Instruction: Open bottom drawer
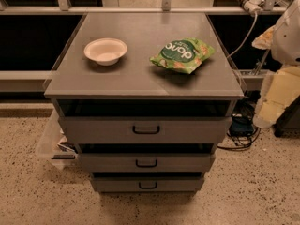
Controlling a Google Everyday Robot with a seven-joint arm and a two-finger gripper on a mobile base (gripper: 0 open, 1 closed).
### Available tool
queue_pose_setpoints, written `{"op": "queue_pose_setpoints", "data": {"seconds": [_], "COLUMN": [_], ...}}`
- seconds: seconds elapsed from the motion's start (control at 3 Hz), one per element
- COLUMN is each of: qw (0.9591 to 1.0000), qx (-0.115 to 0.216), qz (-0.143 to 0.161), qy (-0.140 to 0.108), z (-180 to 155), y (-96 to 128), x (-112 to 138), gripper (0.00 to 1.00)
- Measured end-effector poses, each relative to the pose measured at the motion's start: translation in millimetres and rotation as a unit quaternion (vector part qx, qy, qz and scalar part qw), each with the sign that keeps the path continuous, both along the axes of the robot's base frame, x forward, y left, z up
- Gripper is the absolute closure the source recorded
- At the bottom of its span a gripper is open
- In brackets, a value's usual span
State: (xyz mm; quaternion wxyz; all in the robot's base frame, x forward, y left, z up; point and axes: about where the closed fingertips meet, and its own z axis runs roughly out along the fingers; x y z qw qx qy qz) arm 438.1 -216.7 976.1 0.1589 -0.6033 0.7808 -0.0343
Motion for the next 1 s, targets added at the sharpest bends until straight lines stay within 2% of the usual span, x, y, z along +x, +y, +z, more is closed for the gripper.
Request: {"op": "queue_pose_setpoints", "data": {"seconds": [0.33,0.67,1.0], "qw": [1.0,0.9996,0.9953], "qx": [0.0,0.028,0.09], "qz": [0.0,0.004,0.034], "qy": [-0.001,0.004,-0.01], "z": [1,-27,-74], "y": [0,-4,9], "x": [0,-14,-45], "gripper": [0.0,0.0,0.0]}}
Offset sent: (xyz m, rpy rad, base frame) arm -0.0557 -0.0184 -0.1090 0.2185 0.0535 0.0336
